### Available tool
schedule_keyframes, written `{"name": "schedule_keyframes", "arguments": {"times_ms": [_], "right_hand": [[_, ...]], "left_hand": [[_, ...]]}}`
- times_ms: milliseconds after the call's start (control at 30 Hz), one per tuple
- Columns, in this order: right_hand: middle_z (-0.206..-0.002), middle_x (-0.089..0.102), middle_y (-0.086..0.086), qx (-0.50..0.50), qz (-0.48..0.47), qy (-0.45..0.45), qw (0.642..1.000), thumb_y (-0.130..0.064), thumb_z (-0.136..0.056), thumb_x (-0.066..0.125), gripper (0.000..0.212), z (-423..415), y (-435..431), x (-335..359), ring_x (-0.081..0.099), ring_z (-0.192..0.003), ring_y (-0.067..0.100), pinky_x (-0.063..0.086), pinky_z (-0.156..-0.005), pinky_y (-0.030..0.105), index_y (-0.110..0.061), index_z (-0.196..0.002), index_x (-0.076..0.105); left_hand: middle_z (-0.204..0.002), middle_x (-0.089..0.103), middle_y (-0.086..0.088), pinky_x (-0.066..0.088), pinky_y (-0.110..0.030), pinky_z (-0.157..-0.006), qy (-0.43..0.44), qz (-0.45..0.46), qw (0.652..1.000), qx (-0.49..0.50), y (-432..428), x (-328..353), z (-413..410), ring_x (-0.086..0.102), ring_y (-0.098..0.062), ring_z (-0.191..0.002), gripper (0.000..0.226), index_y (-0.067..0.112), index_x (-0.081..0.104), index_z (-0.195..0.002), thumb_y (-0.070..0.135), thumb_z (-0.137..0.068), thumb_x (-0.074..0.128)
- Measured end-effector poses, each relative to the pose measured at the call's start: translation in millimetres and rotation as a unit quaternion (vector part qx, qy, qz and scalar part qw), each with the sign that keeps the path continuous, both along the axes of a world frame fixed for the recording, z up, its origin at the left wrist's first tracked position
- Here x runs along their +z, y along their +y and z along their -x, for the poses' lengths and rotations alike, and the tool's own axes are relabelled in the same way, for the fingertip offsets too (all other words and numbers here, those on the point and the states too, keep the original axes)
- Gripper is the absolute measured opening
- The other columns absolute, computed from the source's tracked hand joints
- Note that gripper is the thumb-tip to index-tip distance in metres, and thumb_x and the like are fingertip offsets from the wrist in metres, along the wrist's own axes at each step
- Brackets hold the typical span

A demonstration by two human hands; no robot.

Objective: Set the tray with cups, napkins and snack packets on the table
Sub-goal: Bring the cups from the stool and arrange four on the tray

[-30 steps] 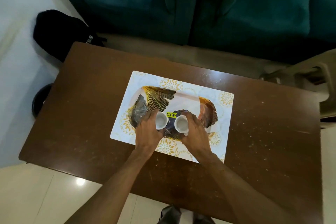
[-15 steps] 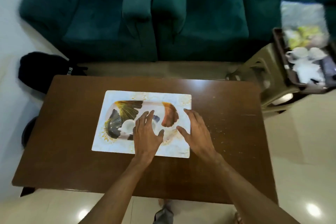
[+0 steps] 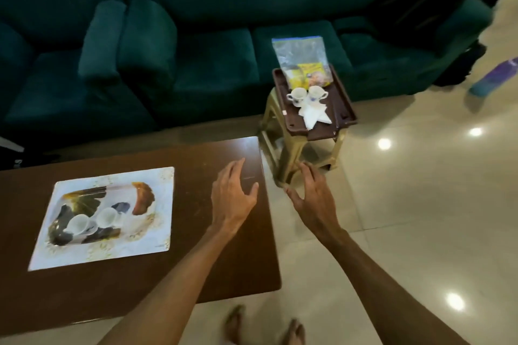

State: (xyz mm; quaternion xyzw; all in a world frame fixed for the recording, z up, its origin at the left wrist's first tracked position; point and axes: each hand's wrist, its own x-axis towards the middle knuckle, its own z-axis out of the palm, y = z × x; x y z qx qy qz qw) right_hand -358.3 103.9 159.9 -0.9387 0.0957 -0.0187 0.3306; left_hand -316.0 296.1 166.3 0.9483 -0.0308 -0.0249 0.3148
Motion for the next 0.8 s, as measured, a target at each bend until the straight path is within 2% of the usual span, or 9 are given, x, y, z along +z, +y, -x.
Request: {"name": "schedule_keyframes", "arguments": {"times_ms": [200, 300, 633, 800], "right_hand": [[-0.148, 0.045, 0.009, -0.034, -0.005, -0.023, 0.999, -0.035, -0.092, 0.067, 0.066, -24, -95, 6, 0.044, -0.134, 0.026, 0.046, -0.107, 0.042, -0.016, -0.149, 0.04], [-0.146, 0.046, 0.007, -0.029, 0.004, -0.021, 0.999, -0.037, -0.091, 0.066, 0.065, -50, -132, -2, 0.045, -0.132, 0.025, 0.048, -0.104, 0.044, -0.018, -0.148, 0.04], [-0.146, 0.046, 0.008, -0.008, 0.006, 0.006, 1.0, -0.028, -0.089, 0.071, 0.068, -203, -223, -63, 0.046, -0.132, 0.026, 0.049, -0.104, 0.042, -0.015, -0.148, 0.04], [-0.144, 0.048, 0.006, 0.025, 0.0, 0.021, 0.999, -0.024, -0.086, 0.07, 0.067, -271, -241, -105, 0.047, -0.13, 0.025, 0.048, -0.103, 0.041, -0.016, -0.146, 0.042]], "left_hand": [[-0.15, 0.049, -0.006, 0.036, -0.038, -0.114, -0.003, 0.008, 0.999, -0.035, -104, 4, -32, 0.044, -0.022, -0.139, 0.071, 0.017, 0.043, -0.149, 0.037, -0.088, 0.073], [-0.149, 0.049, -0.006, 0.037, -0.041, -0.115, -0.005, 0.013, 0.999, -0.039, -140, -5, -61, 0.044, -0.022, -0.138, 0.072, 0.018, 0.042, -0.149, 0.036, -0.087, 0.073], [-0.148, 0.051, -0.009, 0.042, -0.044, -0.113, 0.036, -0.001, 0.999, -0.01, -235, -71, -205, 0.048, -0.026, -0.137, 0.071, 0.013, 0.045, -0.148, 0.028, -0.086, 0.076], [-0.153, 0.046, -0.008, 0.039, -0.041, -0.115, 0.063, -0.023, 0.998, 0.001, -262, -110, -270, 0.044, -0.027, -0.141, 0.074, 0.014, 0.04, -0.151, 0.026, -0.087, 0.075]]}}
